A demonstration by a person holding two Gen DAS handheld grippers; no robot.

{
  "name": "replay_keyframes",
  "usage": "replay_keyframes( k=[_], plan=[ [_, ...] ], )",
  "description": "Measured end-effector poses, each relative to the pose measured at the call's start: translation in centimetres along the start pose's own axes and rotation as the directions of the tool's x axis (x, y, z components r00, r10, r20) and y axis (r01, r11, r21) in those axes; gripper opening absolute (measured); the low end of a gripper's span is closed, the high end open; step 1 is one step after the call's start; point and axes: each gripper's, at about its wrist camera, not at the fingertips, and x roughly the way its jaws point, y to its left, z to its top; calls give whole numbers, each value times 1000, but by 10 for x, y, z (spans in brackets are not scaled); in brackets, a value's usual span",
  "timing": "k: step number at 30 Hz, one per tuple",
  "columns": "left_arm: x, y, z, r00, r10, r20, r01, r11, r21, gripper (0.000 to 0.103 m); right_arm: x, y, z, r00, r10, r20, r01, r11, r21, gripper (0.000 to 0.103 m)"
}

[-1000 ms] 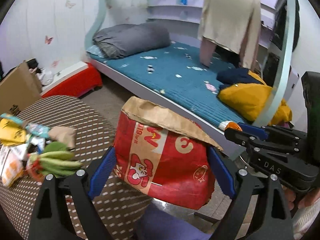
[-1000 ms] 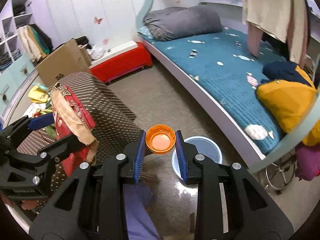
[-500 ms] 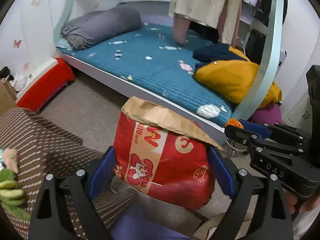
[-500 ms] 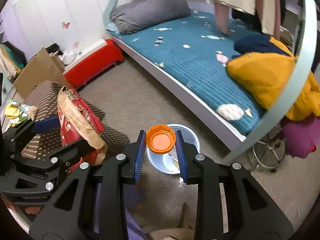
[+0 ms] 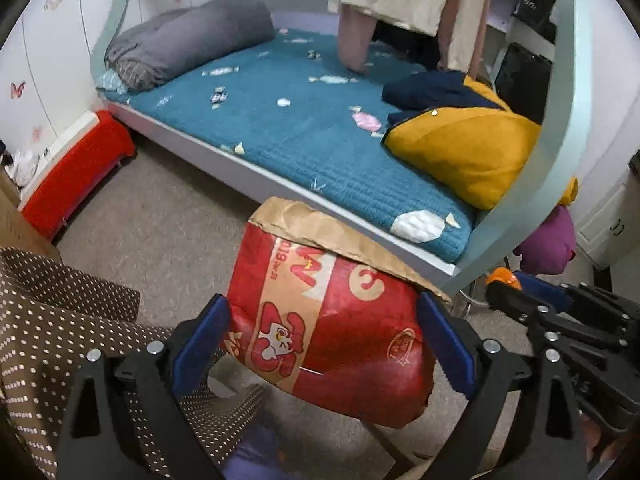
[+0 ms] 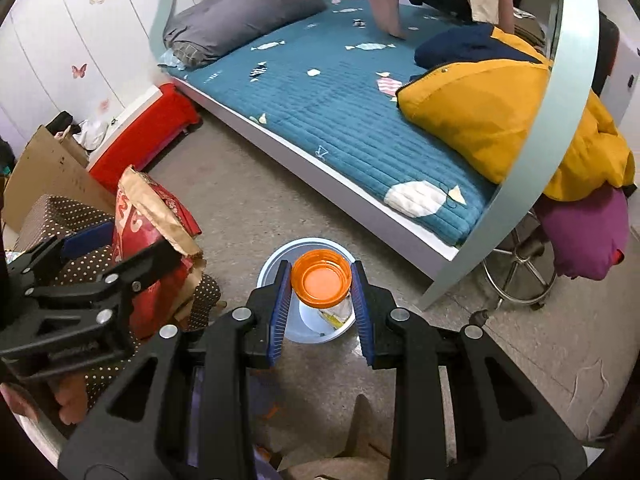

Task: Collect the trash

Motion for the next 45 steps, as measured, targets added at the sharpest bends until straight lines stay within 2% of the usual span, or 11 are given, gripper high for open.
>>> replay_keyframes(
  k=[7, 13, 18, 29, 31, 33, 39, 45],
  plan=[
    [25, 26, -4, 999, -26, -42, 23, 997, -76, 93, 22, 12, 1, 999, 20, -46, -20, 1000, -12, 29],
    [46, 18, 8, 998, -31, -52, 30, 999, -31, 93, 30, 22, 1, 997, 37, -62, -39, 999, -25, 29],
    [47, 21, 5, 998, -31, -60, 28, 999, -35, 93, 32, 23, 4, 997, 30, -68, -31, 999, -25, 30],
    [26, 64, -13, 995, 66, -76, -76, 988, -133, 93, 58, 56, 19, 993, 69, -92, -78, 992, -102, 31],
    [20, 73, -16, 994, 85, -73, -96, 983, -157, 93, 60, 60, 25, 995, 53, -85, -61, 993, -98, 70],
    [14, 79, -19, 993, 98, -70, -108, 979, -170, 94, 59, 64, 29, 997, 52, -53, -57, 993, -106, 70],
    [6, 81, -24, 992, 108, -65, -118, 978, -174, 94, 60, 67, 20, 995, 50, -82, -60, 991, -123, 70],
    [-4, 73, -33, 992, 113, -61, -121, 981, -150, 94, 49, 61, 6, 995, 52, -84, -59, 994, -88, 70]
  ],
)
